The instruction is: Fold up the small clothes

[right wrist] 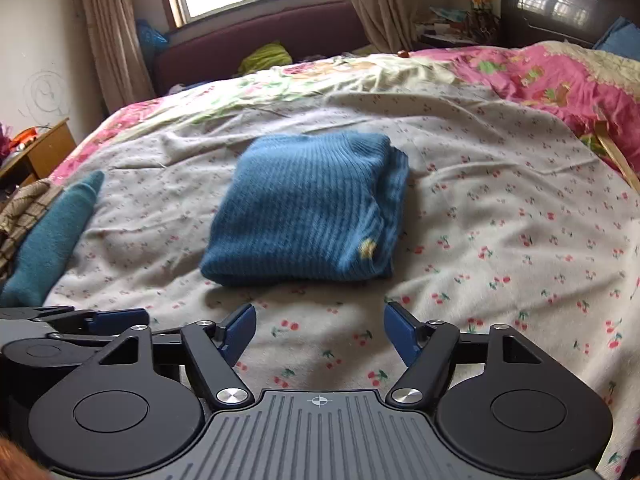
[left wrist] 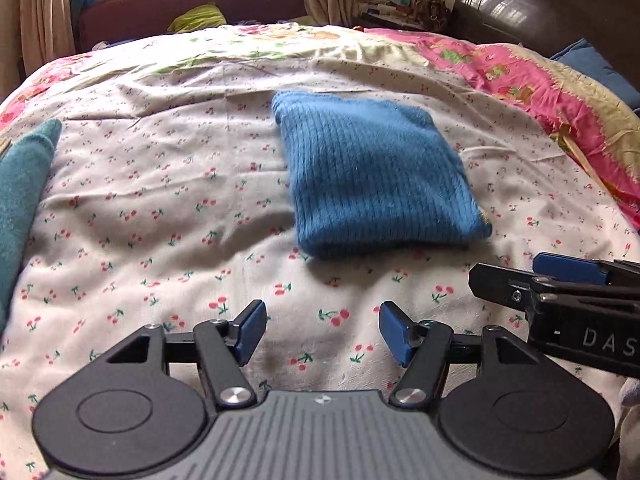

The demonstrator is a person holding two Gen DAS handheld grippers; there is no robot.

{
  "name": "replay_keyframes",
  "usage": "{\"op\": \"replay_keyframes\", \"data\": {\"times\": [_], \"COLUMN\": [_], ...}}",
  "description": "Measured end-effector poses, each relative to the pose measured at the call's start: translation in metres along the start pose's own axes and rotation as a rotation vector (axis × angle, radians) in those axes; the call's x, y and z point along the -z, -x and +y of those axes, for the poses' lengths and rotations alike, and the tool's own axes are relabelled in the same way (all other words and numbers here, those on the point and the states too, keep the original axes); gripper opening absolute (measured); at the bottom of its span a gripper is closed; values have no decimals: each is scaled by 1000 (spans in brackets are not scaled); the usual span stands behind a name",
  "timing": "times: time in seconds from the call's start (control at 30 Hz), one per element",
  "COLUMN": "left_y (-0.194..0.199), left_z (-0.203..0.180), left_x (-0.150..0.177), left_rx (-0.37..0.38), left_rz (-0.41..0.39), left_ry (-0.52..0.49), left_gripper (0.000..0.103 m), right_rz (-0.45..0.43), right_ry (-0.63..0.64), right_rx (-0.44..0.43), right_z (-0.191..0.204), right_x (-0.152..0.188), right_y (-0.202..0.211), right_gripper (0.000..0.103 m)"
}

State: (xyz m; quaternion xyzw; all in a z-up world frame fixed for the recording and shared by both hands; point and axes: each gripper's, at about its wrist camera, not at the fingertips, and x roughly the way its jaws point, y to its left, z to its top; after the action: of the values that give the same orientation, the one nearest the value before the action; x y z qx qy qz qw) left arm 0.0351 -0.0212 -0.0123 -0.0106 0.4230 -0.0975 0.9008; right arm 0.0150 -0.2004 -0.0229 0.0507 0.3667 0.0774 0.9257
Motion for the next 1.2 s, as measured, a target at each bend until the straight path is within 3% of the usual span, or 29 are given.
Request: {"op": "replay_keyframes", "data": {"times": [0.3,1.2], "left_y": [-9,-11], "left_z": [5,-2], "left_x": [9,12], "left_rx": [-1,-24], "left_rz": [4,-37], "left_ry": [11,-4], "left_gripper": [74,85], "right_rz": [34,53], "right_ry": [-56,-19], "right_rx": [94,101], "right_z": [-13,-14], "right_x": [8,8], "right_y": [-14,-26], "right_gripper": [79,82]}}
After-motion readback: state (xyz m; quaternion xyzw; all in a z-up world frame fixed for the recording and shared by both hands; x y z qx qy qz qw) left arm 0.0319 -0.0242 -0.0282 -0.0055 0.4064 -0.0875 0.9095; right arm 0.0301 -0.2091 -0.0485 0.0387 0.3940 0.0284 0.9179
